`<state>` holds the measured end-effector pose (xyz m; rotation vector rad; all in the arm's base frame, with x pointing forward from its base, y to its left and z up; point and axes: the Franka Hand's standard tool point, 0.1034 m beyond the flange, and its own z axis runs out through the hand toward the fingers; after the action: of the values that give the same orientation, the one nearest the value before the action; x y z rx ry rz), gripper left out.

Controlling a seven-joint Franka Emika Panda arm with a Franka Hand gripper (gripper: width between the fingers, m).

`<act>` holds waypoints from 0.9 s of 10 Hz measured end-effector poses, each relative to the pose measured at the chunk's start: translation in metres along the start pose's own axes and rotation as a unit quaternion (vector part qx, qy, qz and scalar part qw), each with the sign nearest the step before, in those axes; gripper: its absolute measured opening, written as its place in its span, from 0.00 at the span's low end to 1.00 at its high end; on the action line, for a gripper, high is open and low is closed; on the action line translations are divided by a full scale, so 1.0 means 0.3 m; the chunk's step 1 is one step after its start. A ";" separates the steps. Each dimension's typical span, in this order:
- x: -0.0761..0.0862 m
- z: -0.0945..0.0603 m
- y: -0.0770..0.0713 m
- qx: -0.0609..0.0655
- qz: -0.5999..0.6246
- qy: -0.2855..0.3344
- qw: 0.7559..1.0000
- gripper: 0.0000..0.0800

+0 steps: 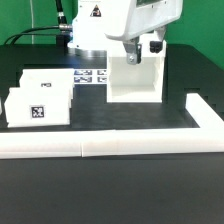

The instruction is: Assemble drawer

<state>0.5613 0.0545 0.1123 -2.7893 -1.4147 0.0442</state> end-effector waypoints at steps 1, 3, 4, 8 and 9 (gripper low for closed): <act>0.000 0.000 0.000 0.000 0.000 0.000 1.000 0.81; 0.000 0.000 0.000 0.000 0.000 0.000 1.000 0.81; 0.000 0.000 0.000 0.000 0.000 0.000 1.000 0.81; -0.047 -0.053 -0.093 -0.021 0.085 0.015 0.996 0.81; -0.063 -0.072 -0.136 -0.022 0.111 0.014 0.993 0.81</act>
Offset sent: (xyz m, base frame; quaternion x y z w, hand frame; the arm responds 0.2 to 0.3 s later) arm 0.0000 0.0000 0.0000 0.0000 0.0000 0.0000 1.0000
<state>0.5180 0.0634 0.1352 -2.9572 -1.1070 -0.0225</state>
